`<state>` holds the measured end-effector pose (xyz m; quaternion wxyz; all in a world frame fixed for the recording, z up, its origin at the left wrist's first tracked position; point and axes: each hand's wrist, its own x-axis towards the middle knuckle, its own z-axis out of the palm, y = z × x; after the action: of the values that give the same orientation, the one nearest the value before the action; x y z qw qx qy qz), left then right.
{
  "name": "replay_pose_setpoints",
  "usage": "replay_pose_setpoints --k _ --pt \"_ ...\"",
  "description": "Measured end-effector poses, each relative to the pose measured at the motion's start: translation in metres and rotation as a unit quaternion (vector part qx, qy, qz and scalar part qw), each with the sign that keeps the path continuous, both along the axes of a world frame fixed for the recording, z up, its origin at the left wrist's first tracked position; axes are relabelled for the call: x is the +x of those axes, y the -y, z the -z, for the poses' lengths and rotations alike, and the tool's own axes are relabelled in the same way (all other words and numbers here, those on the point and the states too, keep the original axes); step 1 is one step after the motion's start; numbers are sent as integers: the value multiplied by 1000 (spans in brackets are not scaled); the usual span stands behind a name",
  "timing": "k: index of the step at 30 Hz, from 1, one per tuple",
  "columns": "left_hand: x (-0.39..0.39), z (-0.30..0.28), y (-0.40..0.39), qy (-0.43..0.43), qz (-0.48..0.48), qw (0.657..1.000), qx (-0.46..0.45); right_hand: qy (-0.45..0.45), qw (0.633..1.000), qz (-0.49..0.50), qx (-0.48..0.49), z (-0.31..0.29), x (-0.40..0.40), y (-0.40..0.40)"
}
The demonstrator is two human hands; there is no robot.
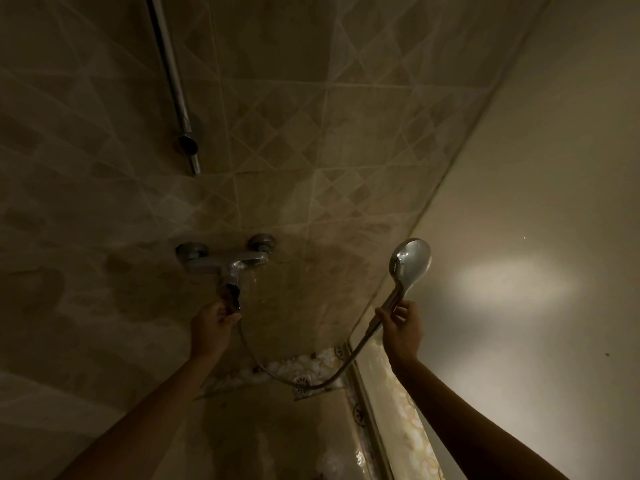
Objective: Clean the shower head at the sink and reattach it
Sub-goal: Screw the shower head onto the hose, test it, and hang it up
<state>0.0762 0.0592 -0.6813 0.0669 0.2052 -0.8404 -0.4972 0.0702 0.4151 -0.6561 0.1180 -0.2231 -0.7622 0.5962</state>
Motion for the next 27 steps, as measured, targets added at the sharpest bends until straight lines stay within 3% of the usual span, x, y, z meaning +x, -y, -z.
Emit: replay_pose_setpoints --k 8,21,24,27 --pt "-12 4 -1 -19 -7 998 -52 6 1000 -22 20 3 -3 -2" --pt "-11 1 -3 -2 -14 999 -46 18 996 -71 42 -7 8 6" --pt "-11 -1 -6 23 -34 998 -47 14 996 -78 45 -11 7 7" --pt "-7 -4 -18 124 -30 989 -78 14 996 -82 39 -15 7 10"
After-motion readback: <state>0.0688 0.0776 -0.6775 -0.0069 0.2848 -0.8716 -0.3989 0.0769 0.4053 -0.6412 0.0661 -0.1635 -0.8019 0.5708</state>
